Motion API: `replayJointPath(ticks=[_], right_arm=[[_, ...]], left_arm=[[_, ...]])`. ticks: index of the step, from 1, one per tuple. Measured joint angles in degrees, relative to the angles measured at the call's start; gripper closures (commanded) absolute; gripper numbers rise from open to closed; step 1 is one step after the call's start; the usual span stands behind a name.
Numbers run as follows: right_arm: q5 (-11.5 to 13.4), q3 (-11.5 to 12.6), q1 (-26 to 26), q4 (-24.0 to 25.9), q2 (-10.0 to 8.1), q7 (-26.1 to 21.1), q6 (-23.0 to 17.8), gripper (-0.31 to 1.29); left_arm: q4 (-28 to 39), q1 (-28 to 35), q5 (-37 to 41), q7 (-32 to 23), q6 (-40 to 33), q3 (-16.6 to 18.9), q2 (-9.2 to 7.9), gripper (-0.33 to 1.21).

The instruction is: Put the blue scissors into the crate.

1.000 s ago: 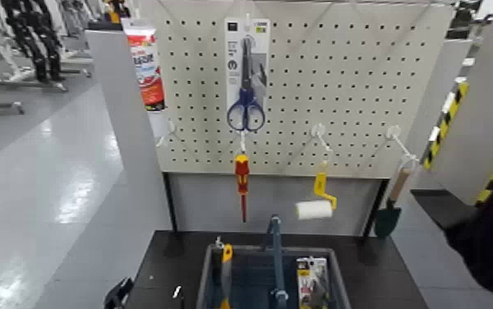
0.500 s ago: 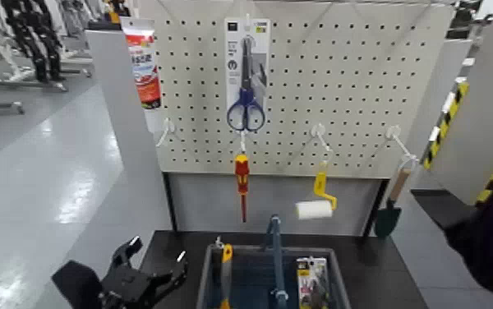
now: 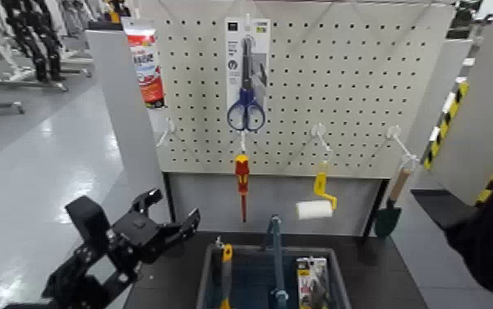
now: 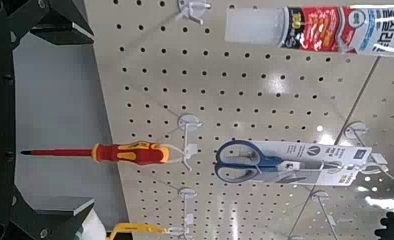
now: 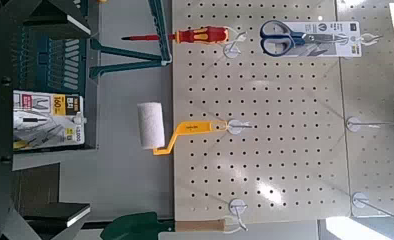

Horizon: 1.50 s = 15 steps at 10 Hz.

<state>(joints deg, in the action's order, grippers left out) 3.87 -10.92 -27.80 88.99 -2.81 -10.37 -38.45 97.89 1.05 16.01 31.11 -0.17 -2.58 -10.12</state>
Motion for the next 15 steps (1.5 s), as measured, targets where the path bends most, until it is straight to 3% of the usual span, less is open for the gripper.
replayJointPath(ticks=[2, 6, 11, 15], right_arm=[[0.00, -0.15, 0.28, -0.19, 0.00, 0.08, 0.02, 0.08], [0.00, -0.50, 0.67, -0.27, -0.20, 0.21, 0.04, 0.08], [0.00, -0.84, 1.07, -0.37, -0.26, 0.40, 0.01, 0.08], [0.00, -1.17, 1.36, -0.44, -0.28, 0.60, 0.00, 0.08]], left_arm=[[-2.31, -5.20, 1.10, 2.77, 1.08, -1.27, -0.93, 0.09], [-7.36, -13.62, 3.88, 5.96, 0.76, -4.99, -1.44, 0.09], [-10.57, -21.29, 5.03, 6.44, -2.37, -8.71, -1.57, 0.09], [-17.00, -29.28, 6.71, 9.26, -5.68, -11.32, -1.46, 0.10]])
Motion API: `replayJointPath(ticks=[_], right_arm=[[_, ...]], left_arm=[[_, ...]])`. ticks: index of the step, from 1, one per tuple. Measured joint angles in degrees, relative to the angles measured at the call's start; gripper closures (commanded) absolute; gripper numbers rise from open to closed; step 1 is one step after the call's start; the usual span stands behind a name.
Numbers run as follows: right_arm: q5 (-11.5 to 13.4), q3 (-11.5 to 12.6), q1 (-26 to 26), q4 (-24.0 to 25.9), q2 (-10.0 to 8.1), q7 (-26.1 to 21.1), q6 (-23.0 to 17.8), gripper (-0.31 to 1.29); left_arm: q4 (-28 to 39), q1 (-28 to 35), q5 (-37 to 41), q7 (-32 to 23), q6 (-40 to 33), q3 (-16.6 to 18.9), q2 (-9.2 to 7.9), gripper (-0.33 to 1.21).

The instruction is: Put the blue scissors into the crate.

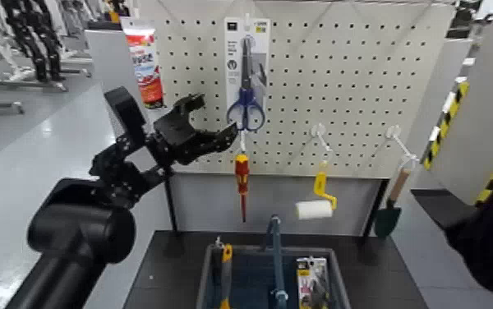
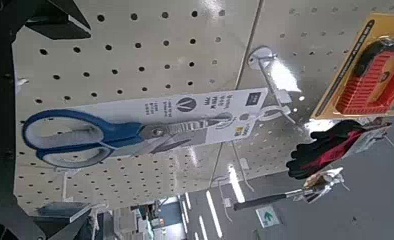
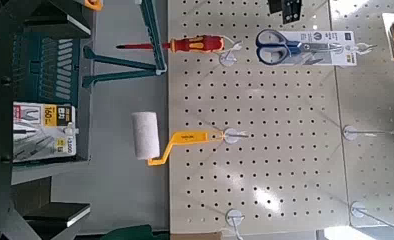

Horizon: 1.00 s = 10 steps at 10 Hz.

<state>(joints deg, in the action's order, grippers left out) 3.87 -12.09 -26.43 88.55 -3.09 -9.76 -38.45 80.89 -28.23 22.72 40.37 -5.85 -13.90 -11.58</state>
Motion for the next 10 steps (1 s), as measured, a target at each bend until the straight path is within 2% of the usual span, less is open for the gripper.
replayJointPath(ticks=[5, 6, 7, 8, 10], right_arm=[[0.00, -0.13, 0.30, -0.04, -0.12, 0.30, -0.04, 0.08], [-0.01, -0.13, 0.38, -0.04, -0.16, 0.36, -0.05, 0.08], [-0.01, -0.11, 0.41, -0.05, -0.16, 0.37, -0.06, 0.08], [-0.02, -0.03, 0.42, -0.11, -0.16, 0.37, -0.13, 0.08], [-0.05, 0.05, 0.42, -0.18, -0.16, 0.37, -0.21, 0.08]], left_arm=[[-6.80, -8.04, 1.43, 3.27, -2.60, -3.52, 0.73, 0.13], [-7.74, -9.14, 1.51, 3.59, -3.03, -3.99, 0.92, 0.31], [-8.07, -9.57, 1.51, 3.73, -3.17, -4.15, 0.98, 0.88], [-8.03, -9.69, 1.44, 3.75, -3.01, -4.15, 1.02, 1.11], [-7.55, -9.80, 0.82, 3.57, -1.99, -4.00, 0.96, 1.15]])
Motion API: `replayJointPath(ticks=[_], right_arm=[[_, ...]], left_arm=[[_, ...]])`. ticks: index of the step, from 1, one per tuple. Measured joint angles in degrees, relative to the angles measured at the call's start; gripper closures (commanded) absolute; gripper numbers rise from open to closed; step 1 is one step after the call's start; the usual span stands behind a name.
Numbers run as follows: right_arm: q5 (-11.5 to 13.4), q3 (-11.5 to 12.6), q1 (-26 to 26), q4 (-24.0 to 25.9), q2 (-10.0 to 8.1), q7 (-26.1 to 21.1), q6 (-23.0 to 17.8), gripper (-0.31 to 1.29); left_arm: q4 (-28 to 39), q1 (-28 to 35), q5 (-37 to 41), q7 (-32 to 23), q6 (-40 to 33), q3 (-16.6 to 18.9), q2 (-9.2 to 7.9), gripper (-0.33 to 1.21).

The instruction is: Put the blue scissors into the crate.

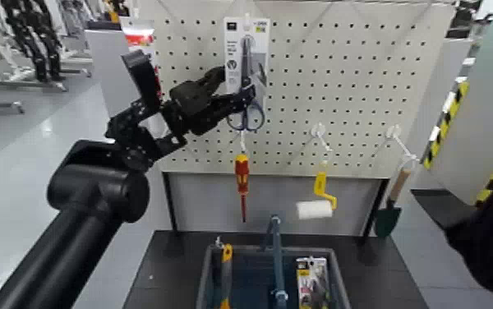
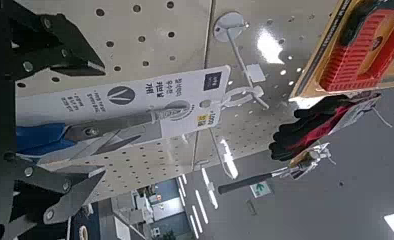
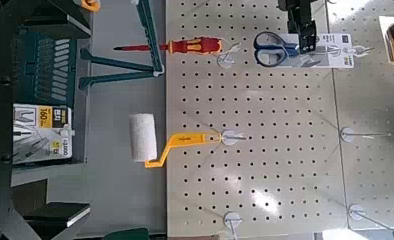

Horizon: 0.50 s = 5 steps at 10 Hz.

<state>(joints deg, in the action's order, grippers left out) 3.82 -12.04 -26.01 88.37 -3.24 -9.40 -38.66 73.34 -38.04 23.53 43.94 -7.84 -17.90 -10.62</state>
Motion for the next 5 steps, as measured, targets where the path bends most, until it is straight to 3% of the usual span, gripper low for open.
replayJointPath(ticks=[5], right_arm=[[-0.02, 0.09, 0.00, -0.12, 0.14, 0.00, -0.18, 0.08]], left_arm=[[0.09, -0.29, -0.42, 0.27, 0.32, 0.46, 0.08, 1.17]])
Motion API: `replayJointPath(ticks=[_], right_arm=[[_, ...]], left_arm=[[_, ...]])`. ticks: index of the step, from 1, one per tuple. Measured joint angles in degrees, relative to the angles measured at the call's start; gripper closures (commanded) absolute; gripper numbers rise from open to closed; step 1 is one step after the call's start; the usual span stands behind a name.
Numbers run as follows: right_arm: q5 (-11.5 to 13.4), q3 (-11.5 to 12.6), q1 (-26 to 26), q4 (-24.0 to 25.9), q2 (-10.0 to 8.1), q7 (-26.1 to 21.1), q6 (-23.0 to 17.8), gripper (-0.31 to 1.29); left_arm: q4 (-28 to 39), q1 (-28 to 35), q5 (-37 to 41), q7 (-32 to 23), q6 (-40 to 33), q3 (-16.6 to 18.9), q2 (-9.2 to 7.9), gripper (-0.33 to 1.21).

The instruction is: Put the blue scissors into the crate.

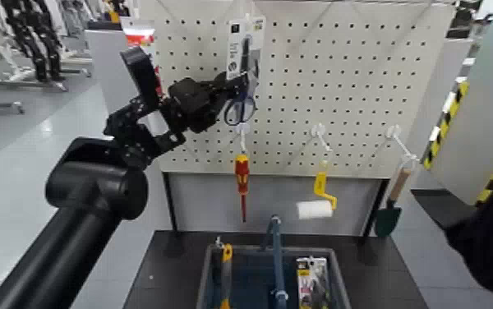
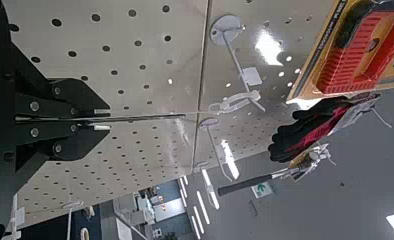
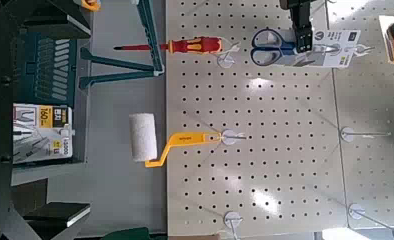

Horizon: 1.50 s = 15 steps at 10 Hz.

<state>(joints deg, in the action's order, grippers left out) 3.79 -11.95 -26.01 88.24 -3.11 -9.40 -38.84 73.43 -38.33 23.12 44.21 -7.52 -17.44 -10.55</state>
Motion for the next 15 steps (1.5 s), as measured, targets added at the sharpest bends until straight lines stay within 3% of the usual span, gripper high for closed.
replayJointPath(ticks=[8, 15], right_arm=[[0.02, -0.02, -0.09, 0.00, 0.10, 0.00, -0.03, 0.08], [0.05, 0.18, -0.34, 0.00, 0.30, -0.05, -0.18, 0.08]], left_arm=[[1.20, -0.06, -0.20, -0.03, -0.32, 0.49, -0.17, 1.17], [21.64, 7.98, 3.39, -0.79, 5.86, 2.62, -1.56, 1.17]])
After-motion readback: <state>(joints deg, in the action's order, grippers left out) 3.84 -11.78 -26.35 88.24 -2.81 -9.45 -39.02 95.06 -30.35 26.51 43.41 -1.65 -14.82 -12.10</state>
